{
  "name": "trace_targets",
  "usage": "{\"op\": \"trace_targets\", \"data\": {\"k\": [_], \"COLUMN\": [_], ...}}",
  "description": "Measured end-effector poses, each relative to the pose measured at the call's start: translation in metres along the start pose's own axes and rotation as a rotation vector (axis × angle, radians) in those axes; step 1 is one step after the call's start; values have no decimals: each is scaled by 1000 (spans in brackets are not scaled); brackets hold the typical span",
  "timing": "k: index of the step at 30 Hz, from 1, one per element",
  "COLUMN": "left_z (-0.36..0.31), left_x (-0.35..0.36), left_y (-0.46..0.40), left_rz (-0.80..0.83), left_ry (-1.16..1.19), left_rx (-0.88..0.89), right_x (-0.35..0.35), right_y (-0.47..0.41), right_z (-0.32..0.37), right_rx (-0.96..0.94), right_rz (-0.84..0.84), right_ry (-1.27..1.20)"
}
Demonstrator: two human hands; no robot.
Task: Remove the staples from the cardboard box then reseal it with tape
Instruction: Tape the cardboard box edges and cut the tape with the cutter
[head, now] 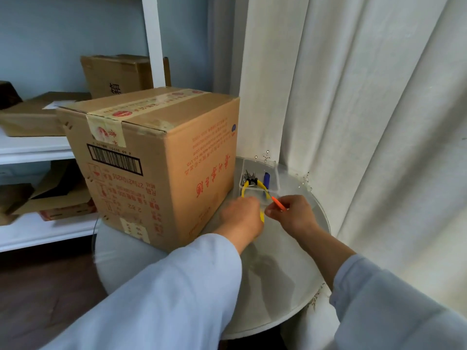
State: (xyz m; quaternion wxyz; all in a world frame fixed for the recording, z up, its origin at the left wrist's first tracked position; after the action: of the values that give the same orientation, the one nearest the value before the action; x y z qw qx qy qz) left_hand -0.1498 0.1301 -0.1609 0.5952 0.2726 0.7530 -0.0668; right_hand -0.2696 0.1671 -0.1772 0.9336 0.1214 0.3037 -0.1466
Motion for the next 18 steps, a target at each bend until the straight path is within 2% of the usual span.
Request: {"op": "trace_targets", "data": {"k": [3,8,13,18], "left_z": [-16,-10,-16,-14], "left_x": [10,32,38,43], "left_y": [-8,-12,-18,-20], "left_rz": [63,94,63,77], "left_ry": [-108,-61,-170,-192], "left_rx": [41,226,218,224], "right_x": [-4,-7,-1,-15], "right_y": [8,15,4,-6], "right_z": [-19,-53,-58,-64], "right_rx": [59,241,284,313], "right_rz": [-7,-18,23,-109], "right_ry": [-121,-354,-230,-55]}}
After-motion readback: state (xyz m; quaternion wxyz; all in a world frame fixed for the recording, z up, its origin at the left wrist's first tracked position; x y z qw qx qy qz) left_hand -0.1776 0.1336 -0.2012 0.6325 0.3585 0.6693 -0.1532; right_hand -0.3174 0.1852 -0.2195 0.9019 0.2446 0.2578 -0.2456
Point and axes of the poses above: each hand's wrist, its own y-axis away from the middle knuckle, its own x-axis out of the palm, z = x × y, the point moved 3 cm from there along -y, towards the middle knuckle, and after that the axes turned 12 degrees about z, right-handed, at the moved point
